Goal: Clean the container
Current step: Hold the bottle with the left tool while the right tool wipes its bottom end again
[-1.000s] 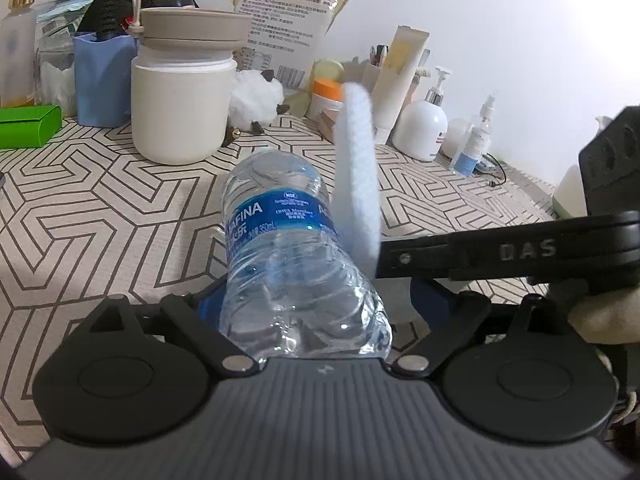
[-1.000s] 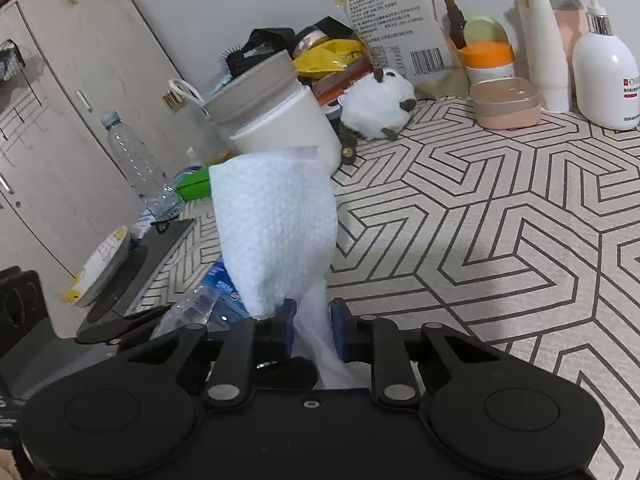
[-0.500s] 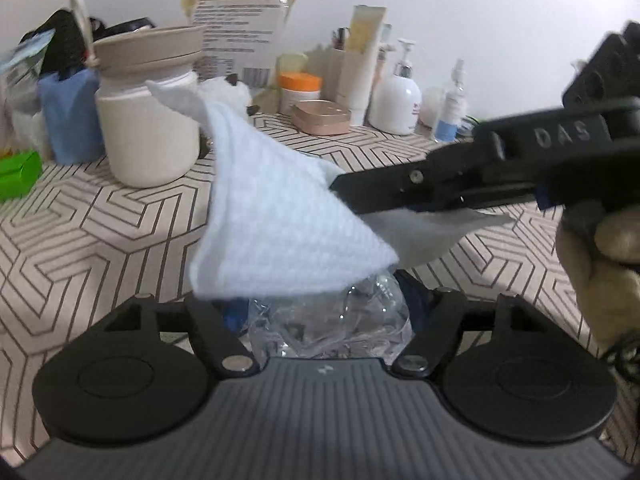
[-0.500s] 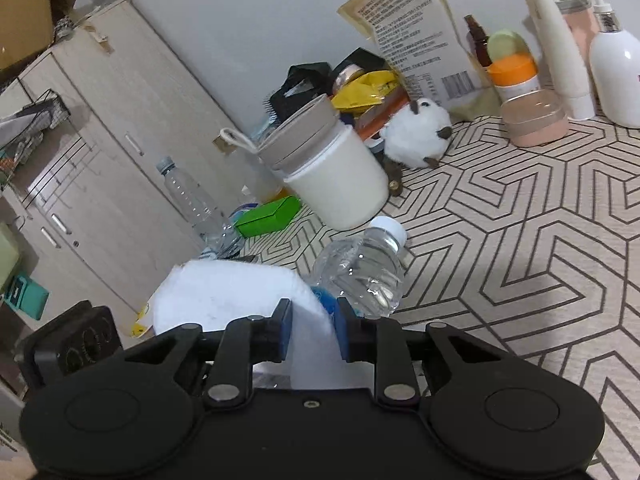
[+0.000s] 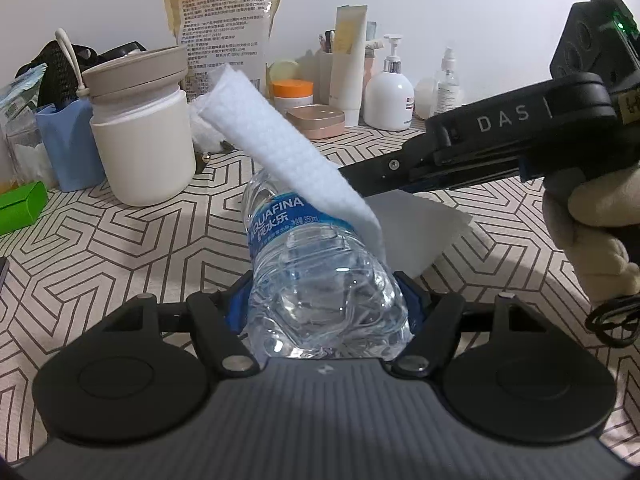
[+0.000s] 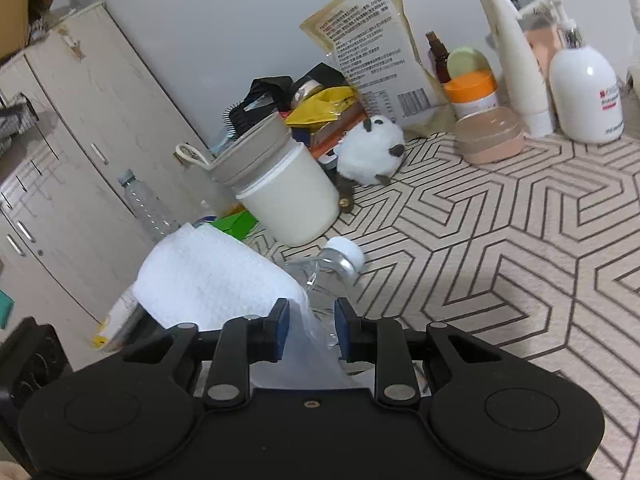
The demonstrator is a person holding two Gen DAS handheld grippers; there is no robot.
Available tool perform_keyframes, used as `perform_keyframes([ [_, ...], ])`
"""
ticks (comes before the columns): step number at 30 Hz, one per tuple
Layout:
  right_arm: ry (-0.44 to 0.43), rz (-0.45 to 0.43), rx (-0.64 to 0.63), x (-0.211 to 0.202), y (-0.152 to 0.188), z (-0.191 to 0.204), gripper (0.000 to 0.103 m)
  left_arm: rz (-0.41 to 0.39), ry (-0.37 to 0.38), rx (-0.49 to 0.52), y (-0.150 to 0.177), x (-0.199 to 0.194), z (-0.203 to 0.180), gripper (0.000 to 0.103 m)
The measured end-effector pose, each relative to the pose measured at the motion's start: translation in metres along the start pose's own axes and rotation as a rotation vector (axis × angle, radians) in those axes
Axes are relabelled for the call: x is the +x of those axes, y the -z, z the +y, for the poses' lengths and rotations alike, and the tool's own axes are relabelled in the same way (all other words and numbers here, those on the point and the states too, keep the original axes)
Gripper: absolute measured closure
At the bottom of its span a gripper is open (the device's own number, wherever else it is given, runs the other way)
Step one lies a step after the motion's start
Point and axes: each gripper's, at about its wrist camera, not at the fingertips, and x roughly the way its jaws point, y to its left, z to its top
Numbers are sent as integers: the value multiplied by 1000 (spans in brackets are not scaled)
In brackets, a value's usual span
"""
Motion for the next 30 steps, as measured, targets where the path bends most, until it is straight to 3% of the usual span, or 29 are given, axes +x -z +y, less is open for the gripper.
perform_keyframes([
  [3, 4, -3, -4, 0, -1, -1, 74, -1, 53, -53, 1, -1, 10, 33],
  [8, 46, 9, 26, -1, 0, -9, 73, -1, 49, -33, 2, -1, 6, 33],
  [12, -82, 19, 135, -4, 0, -18, 72, 1, 59, -14, 2, -1, 3, 33],
  [13, -136, 25, 161, -4, 0, -17, 66, 2, 63, -13, 2, -1, 4, 33],
  [14, -178, 33, 173, -4, 1, -15, 50, 2, 65, -12, 2, -1, 3, 33],
  [15, -201, 44, 163, -4, 1, -11, 44, 2, 65, -11, 2, -1, 3, 33],
  [16, -201, 53, 138, -4, 1, -6, 40, 2, 64, -8, 2, -1, 2, 33],
  [20, -125, 71, 55, -3, 10, 8, 41, 2, 77, 10, 2, -1, -1, 33],
  [22, -98, 71, 27, -4, 16, 11, 46, 4, 93, 22, 2, -1, -2, 33],
  [24, -96, 49, -5, -11, 19, 12, 62, 5, 109, 33, 2, -1, -4, 33],
  [25, -97, 42, -16, -16, 19, 12, 83, 6, 117, 39, 2, -1, -5, 33],
  [26, -104, 39, -21, -20, 19, 11, 93, 7, 125, 45, 2, -1, -5, 33],
  [30, -121, 44, -74, -28, 20, 15, 94, 9, 156, 68, 2, -1, -9, 33],
])
